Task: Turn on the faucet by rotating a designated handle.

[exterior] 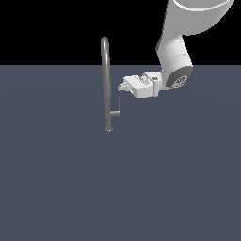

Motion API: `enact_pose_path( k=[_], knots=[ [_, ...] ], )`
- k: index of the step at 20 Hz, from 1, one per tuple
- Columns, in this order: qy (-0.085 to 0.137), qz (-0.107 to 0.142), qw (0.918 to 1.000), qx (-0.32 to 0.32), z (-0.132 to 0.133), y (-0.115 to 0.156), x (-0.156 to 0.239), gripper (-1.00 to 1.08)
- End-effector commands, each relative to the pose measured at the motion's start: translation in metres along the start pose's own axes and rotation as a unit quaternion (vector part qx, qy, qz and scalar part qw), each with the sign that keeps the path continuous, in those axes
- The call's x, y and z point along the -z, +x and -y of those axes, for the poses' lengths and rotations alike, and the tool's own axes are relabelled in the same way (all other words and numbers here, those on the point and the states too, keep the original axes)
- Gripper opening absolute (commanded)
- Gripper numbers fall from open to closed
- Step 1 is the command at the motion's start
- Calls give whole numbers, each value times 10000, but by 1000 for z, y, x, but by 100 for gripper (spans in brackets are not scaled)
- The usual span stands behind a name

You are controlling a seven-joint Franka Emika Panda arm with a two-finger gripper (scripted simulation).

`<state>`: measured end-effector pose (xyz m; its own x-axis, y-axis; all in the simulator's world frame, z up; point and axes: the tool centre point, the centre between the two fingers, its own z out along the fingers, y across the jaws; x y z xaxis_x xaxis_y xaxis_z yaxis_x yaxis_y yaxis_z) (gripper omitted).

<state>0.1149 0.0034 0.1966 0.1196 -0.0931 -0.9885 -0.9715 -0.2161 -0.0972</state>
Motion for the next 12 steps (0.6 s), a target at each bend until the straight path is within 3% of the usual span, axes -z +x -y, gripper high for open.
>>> enact_pose_path(
  k=[1,7,12],
  knots=[
    [166,187,9995,-171,3,15,-3,-100],
    [430,481,9969,-453,7,41,-8,-100],
    [502,560,9958,-526,7,49,-11,-100]
  ],
)
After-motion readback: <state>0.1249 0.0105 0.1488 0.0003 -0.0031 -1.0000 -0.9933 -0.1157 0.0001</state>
